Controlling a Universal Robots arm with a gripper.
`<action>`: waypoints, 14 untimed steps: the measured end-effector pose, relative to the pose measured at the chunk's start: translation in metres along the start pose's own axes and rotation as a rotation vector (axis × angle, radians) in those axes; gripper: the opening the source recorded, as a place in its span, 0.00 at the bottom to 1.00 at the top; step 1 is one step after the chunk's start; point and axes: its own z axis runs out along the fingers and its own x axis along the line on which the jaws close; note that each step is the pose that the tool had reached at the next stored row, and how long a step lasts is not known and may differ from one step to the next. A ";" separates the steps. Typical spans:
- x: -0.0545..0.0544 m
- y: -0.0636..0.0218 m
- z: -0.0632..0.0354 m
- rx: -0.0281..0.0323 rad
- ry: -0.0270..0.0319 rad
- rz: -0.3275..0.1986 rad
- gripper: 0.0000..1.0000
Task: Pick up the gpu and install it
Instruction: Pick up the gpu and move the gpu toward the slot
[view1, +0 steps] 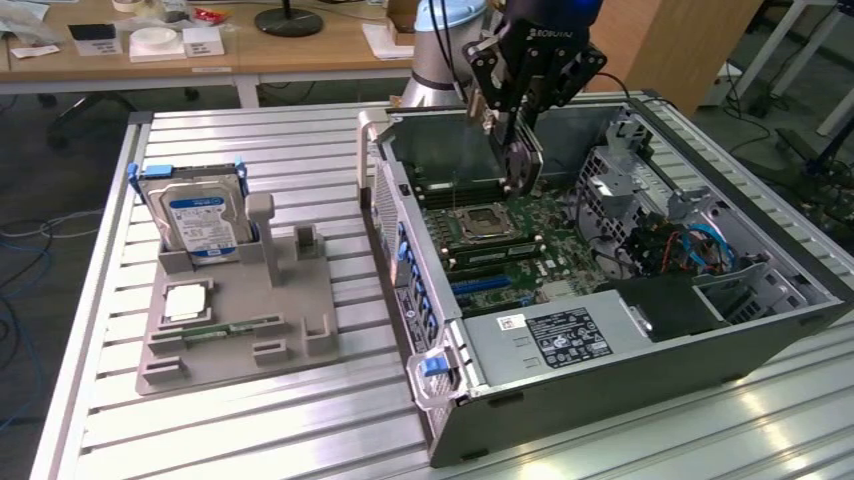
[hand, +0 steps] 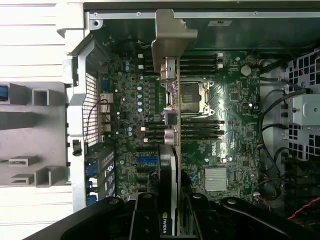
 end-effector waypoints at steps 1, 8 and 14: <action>-0.001 0.0000 0.0000 0.0000 0.0000 0.000 0.27; -0.004 0.0002 0.0001 0.0000 0.0000 0.000 0.27; -0.006 0.0003 0.0001 0.0000 0.0000 0.000 0.27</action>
